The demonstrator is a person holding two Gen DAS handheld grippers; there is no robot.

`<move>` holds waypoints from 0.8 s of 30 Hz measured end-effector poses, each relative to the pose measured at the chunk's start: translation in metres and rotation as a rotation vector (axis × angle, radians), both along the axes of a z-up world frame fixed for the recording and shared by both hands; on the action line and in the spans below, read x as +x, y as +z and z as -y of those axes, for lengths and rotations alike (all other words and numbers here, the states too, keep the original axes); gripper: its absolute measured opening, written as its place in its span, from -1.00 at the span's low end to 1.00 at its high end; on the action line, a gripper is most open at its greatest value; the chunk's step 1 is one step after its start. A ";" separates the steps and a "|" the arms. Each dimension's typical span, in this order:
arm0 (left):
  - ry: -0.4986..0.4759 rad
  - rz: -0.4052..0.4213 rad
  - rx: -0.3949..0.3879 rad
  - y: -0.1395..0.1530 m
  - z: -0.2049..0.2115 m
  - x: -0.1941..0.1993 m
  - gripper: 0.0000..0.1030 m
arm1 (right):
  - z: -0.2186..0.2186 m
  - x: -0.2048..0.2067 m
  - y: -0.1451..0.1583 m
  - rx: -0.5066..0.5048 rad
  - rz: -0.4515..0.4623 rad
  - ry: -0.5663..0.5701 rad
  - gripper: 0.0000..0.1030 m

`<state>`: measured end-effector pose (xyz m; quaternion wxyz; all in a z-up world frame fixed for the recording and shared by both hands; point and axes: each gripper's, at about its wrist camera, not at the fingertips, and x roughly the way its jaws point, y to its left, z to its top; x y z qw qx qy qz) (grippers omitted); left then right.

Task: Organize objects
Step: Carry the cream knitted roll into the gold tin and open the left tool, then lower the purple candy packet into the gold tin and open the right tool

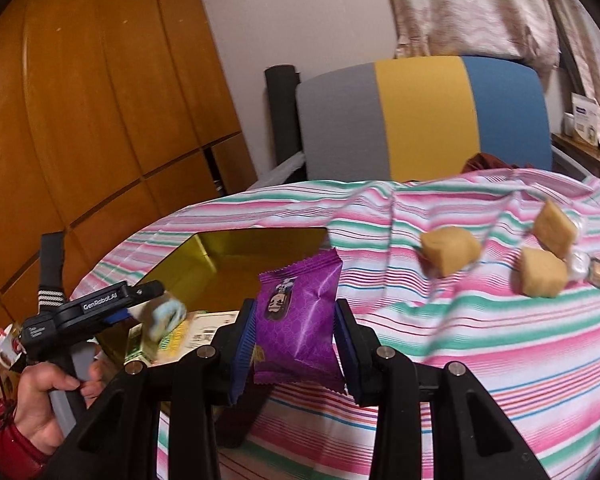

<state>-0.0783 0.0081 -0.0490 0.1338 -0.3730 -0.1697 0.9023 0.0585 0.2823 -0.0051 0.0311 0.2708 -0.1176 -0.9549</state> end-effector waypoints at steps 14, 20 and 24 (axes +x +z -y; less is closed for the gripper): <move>0.039 -0.059 -0.039 0.003 0.010 0.052 1.00 | 0.027 -0.025 0.002 0.011 0.029 0.080 -0.27; 0.039 -0.087 -0.074 0.013 0.004 0.060 1.00 | 0.039 -0.040 0.007 0.013 0.040 0.117 -0.27; 0.069 -0.077 -0.082 0.016 0.004 0.064 1.00 | 0.049 -0.060 0.008 0.032 0.078 0.138 -0.27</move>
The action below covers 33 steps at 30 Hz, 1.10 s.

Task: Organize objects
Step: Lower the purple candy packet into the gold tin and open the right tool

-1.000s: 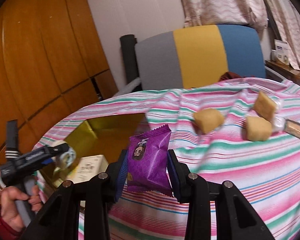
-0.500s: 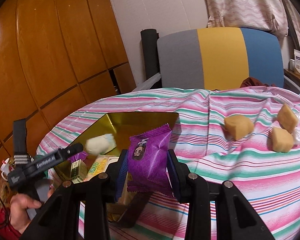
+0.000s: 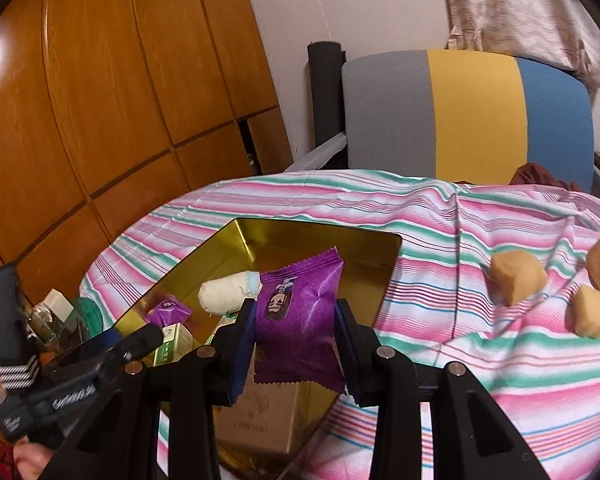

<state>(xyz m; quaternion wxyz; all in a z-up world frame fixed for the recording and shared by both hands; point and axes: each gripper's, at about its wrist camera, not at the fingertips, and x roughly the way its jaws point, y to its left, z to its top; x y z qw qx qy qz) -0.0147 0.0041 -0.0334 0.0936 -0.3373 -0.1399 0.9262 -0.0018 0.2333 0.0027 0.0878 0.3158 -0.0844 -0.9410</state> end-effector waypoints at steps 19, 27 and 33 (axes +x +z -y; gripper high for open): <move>0.042 0.018 -0.014 0.006 0.002 0.005 0.99 | 0.021 -0.093 -0.034 -0.050 0.207 0.022 -0.23; 0.052 0.026 -0.010 0.005 0.004 0.007 0.99 | 0.020 -0.086 -0.045 -0.074 0.235 0.011 -0.18; 0.041 0.020 -0.017 0.007 -0.001 0.010 0.99 | 0.017 -0.075 -0.038 -0.102 0.210 0.004 -0.14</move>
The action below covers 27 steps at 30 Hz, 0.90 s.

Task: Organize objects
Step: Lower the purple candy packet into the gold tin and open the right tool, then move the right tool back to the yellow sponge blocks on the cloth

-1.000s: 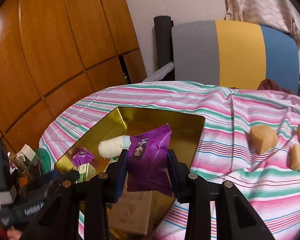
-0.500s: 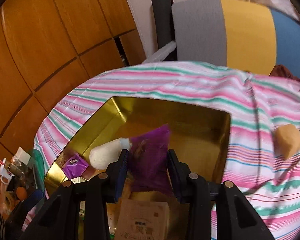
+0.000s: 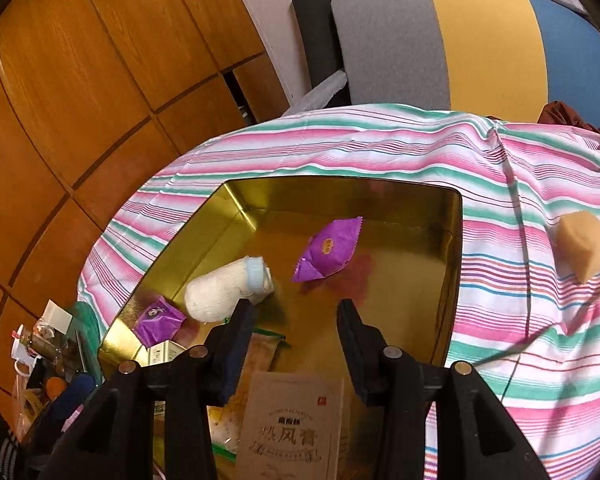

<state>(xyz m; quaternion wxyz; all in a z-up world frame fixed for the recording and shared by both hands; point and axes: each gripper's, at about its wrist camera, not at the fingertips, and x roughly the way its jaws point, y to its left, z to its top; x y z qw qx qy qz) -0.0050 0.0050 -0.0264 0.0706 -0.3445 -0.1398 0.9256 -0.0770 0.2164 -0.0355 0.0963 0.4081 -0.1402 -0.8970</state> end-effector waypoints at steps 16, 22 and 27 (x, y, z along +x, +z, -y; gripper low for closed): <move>-0.059 -0.014 -0.022 0.007 -0.020 0.010 0.99 | -0.022 0.044 0.030 0.147 -0.114 -0.107 -0.10; -0.148 -0.040 -0.033 0.014 -0.037 0.021 0.99 | -0.047 0.060 0.032 0.175 -0.113 -0.159 -0.10; -0.229 -0.062 -0.031 0.020 -0.054 0.033 0.99 | -0.074 0.080 0.026 0.200 -0.100 -0.216 -0.10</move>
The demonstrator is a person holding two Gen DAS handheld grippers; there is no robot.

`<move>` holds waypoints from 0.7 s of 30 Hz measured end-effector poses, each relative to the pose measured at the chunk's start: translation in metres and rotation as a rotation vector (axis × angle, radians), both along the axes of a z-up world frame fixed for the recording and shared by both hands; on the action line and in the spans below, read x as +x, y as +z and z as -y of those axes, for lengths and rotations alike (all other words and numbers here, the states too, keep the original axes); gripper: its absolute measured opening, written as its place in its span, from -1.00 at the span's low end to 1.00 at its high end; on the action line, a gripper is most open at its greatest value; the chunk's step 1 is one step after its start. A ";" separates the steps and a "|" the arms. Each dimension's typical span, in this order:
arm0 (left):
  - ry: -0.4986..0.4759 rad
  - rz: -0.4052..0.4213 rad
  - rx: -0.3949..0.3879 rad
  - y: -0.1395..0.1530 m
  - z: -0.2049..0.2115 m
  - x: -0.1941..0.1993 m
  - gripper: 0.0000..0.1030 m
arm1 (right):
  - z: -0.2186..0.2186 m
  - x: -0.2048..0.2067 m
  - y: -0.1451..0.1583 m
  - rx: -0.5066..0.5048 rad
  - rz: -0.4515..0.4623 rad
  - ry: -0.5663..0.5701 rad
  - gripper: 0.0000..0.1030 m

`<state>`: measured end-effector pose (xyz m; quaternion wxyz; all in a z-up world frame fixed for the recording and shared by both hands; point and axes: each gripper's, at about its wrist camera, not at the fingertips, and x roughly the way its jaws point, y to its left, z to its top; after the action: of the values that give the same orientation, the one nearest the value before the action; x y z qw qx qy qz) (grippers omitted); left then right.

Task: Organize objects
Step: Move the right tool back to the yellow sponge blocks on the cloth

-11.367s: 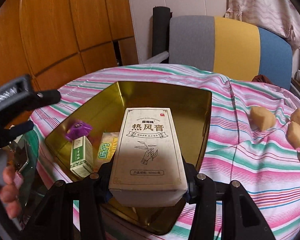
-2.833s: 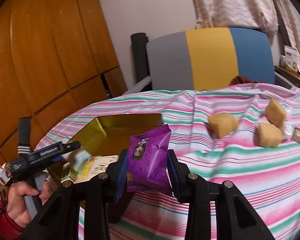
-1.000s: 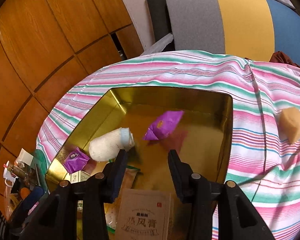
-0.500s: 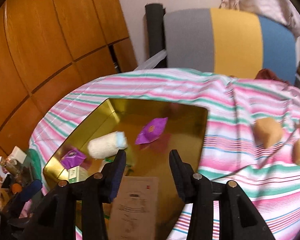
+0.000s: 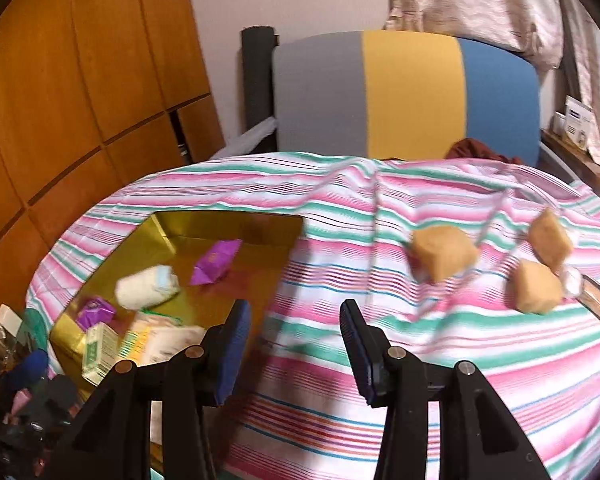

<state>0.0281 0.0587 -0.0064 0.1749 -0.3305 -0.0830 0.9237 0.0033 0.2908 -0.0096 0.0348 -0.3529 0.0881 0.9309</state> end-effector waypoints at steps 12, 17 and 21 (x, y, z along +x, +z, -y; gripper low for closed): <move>-0.233 -0.065 -0.021 0.007 -0.053 0.042 1.00 | -0.080 0.052 -0.045 -0.037 0.093 -0.187 -0.09; -0.305 -0.079 -0.045 0.007 -0.074 0.058 1.00 | -0.111 0.069 -0.057 -0.034 0.117 -0.247 -0.09; -0.343 -0.069 -0.060 0.004 -0.088 0.066 1.00 | -0.136 0.074 -0.062 -0.052 0.122 -0.281 -0.09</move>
<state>0.0938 0.1464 -0.0027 0.3227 -0.3132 0.0085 0.8931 0.0775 0.4268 -0.0713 0.1607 -0.3936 0.1585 0.8911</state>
